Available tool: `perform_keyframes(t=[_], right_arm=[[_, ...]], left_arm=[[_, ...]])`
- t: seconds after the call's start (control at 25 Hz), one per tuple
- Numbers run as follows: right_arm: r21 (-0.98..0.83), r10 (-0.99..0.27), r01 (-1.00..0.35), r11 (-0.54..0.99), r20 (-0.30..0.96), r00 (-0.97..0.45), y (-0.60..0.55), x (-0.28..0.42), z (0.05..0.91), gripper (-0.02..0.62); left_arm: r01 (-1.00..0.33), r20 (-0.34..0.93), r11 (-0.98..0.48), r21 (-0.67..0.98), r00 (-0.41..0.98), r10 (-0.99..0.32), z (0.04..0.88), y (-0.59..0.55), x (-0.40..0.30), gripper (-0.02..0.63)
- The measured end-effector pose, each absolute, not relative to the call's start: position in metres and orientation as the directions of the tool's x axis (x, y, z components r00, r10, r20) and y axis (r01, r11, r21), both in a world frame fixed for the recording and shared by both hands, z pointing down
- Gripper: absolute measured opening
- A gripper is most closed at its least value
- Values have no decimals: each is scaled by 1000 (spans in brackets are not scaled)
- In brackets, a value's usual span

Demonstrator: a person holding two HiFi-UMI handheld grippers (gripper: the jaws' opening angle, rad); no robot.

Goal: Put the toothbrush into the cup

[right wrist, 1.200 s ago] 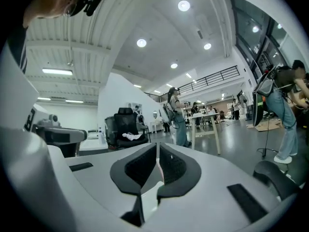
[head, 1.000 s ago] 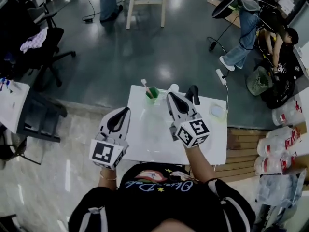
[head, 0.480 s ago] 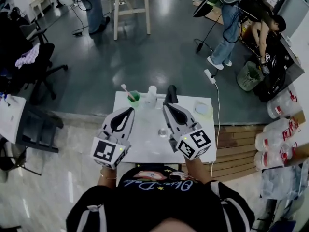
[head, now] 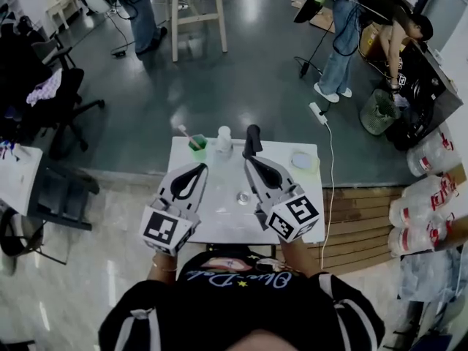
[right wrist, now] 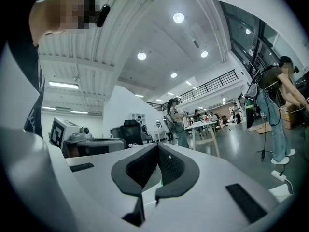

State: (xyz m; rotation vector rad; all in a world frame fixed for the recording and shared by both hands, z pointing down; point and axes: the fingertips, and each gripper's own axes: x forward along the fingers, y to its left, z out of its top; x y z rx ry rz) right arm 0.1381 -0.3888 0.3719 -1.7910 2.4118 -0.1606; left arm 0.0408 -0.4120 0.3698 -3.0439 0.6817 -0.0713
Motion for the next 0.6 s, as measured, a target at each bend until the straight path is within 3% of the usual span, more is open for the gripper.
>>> perform_keyframes(t=[0.6], right_arm=[[-177, -957, -941, 288, -32, -287, -388, 128, 378, 0]], left_arm=[[-443, 54, -896, -31, 895, -444, 373, -411, 27, 0]])
